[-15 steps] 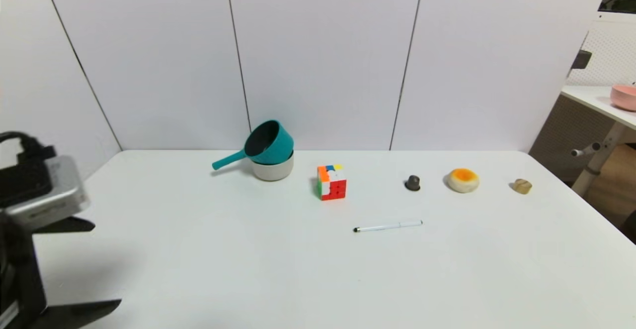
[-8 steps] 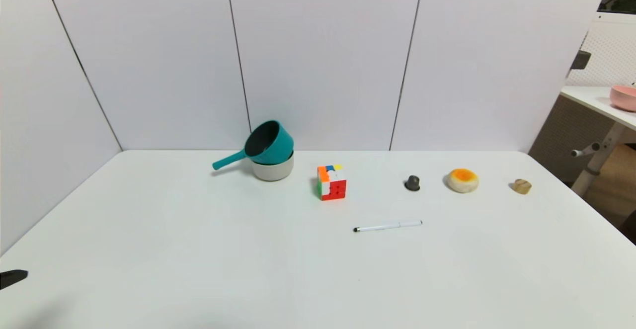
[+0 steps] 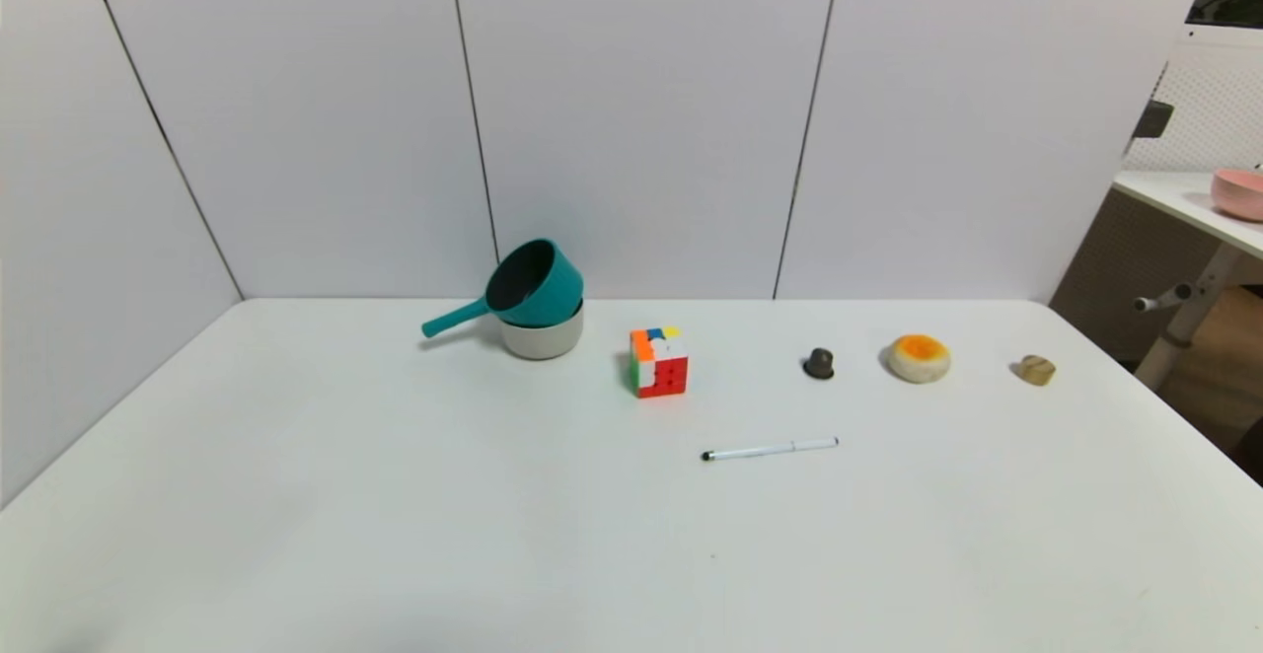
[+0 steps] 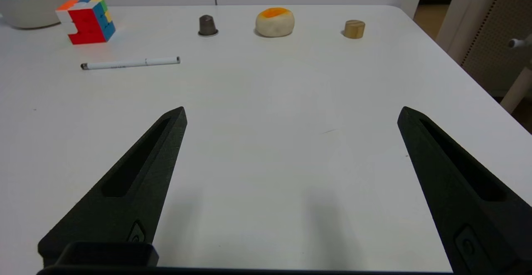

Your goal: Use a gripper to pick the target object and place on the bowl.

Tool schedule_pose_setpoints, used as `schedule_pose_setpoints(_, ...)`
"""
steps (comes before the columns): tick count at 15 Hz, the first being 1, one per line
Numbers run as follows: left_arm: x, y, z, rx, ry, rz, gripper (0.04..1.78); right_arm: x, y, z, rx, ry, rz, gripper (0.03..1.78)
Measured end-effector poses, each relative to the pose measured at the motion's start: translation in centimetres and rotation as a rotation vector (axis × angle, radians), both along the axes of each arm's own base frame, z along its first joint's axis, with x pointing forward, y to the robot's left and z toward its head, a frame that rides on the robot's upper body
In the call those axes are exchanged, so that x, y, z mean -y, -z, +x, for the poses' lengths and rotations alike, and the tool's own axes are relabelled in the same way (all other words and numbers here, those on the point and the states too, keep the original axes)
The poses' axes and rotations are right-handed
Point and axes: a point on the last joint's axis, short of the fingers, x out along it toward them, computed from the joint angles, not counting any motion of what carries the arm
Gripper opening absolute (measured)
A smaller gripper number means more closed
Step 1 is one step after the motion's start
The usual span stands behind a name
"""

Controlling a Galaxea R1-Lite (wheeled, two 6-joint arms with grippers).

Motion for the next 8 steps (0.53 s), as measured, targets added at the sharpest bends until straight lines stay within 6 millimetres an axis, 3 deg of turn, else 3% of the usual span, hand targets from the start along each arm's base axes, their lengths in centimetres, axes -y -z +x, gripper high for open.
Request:
schedule_pose_setpoints(3,-0.3,1.1,0.1,0.116,-0.18,-0.051,1.69,0.0,0.0,0.0,0.0,0.0,0.0,1.75)
schedule_pose_setpoints(8,-0.2,5.0,-0.8,0.101,-0.191,-0.078,1.7,0.0,0.0,0.0,0.0,0.0,0.0,1.75)
